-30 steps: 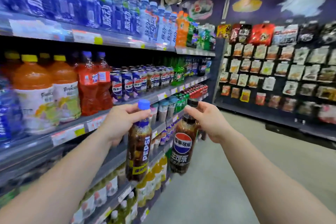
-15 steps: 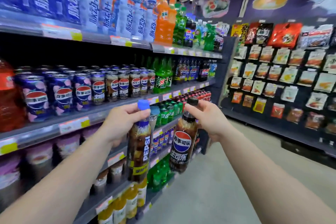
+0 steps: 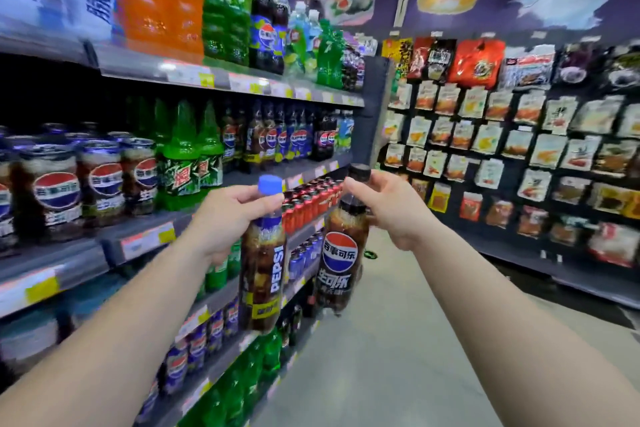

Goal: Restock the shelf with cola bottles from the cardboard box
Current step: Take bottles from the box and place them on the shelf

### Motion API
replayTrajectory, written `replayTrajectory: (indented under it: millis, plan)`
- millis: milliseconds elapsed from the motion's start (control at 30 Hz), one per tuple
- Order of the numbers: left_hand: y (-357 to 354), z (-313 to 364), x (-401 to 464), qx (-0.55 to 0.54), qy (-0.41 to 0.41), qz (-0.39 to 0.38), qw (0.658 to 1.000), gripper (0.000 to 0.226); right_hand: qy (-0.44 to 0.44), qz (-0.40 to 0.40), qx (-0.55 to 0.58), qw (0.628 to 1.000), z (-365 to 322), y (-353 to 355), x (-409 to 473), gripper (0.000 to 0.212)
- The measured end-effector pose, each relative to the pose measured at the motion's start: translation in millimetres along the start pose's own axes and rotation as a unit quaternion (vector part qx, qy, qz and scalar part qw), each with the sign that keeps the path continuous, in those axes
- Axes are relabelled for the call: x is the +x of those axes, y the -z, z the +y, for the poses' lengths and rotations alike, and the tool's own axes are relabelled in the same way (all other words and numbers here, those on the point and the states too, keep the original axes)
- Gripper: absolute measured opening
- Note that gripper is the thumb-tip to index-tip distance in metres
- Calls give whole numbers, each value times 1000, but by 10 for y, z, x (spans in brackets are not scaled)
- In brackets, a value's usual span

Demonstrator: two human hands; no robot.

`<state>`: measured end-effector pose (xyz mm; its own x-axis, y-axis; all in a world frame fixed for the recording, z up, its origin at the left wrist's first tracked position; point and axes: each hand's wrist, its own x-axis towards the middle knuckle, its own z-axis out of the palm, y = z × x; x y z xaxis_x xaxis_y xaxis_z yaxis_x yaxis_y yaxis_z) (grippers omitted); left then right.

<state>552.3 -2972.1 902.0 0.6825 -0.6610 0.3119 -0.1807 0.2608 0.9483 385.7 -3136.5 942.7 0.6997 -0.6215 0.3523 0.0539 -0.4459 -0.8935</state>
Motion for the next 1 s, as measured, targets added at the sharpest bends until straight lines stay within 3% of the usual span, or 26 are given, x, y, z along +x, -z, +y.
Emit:
replayTrajectory:
  millis: [233,533,733,833,1000]
  plan:
    - [-395,-265,1022,13,2,14,1000,10,34,-12,5,999,585,389,1306,18]
    - [-857,-548,1816,64,-13,168,984,7,125,-129,20,984,1152,500,3029,17]
    - [-1002,-545,1974,75,-11,258,963,13,156,-158,110,969,1143,191,3865,28]
    - [-965,-525,1977,90,-5,288,953,36,191,-144,157,958,1069,-95,4101,17]
    - [-789,-511,1949,103,-18,315,943,38,220,-126,196,947,957,-611,4320,9]
